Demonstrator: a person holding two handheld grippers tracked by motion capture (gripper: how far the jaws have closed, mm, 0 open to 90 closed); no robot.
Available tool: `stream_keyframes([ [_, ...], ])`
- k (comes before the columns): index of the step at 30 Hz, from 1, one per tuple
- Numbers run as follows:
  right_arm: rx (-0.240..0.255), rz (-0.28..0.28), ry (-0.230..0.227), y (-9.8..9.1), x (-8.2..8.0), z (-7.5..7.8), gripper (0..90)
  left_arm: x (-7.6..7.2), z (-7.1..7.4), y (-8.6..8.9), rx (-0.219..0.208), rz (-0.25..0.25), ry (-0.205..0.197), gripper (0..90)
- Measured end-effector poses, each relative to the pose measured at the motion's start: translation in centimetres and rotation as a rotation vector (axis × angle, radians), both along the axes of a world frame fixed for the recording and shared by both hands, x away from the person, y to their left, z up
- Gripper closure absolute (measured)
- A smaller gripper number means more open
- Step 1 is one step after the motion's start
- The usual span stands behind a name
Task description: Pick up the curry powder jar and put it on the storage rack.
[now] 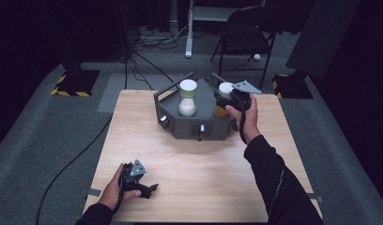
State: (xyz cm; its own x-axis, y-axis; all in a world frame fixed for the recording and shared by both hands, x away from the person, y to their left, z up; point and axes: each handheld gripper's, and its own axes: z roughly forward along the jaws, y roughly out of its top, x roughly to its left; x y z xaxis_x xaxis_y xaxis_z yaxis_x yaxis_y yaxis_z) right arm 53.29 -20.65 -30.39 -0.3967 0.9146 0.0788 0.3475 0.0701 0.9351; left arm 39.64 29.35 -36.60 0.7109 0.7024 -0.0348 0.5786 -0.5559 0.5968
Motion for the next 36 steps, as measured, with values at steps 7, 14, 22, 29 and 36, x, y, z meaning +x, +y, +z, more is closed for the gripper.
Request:
stream_keyframes([
  [7,-0.027,-0.017,-0.021,0.2,-0.6,-0.5,13.2,0.0,0.0,0.0,0.0,0.0,0.0,0.3],
  [14,-0.023,-0.025,-0.029,-0.4,-1.4,-0.6,7.1,0.0,0.0,0.0,0.0,0.0,0.001,0.3],
  [22,-0.037,-0.02,-0.051,-0.9,-2.5,-0.6,6.7,0.0,0.0,0.0,-0.001,0.0,0.001,0.3],
  [29,-0.054,-0.006,-0.064,-1.2,-3.9,-0.8,6.6,0.0,0.0,0.0,0.0,0.0,0.001,0.3],
  [36,-0.049,0.002,-0.071,-1.4,-5.2,-1.6,6.6,0.0,0.0,0.0,-0.001,-0.001,0.0,0.3],
])
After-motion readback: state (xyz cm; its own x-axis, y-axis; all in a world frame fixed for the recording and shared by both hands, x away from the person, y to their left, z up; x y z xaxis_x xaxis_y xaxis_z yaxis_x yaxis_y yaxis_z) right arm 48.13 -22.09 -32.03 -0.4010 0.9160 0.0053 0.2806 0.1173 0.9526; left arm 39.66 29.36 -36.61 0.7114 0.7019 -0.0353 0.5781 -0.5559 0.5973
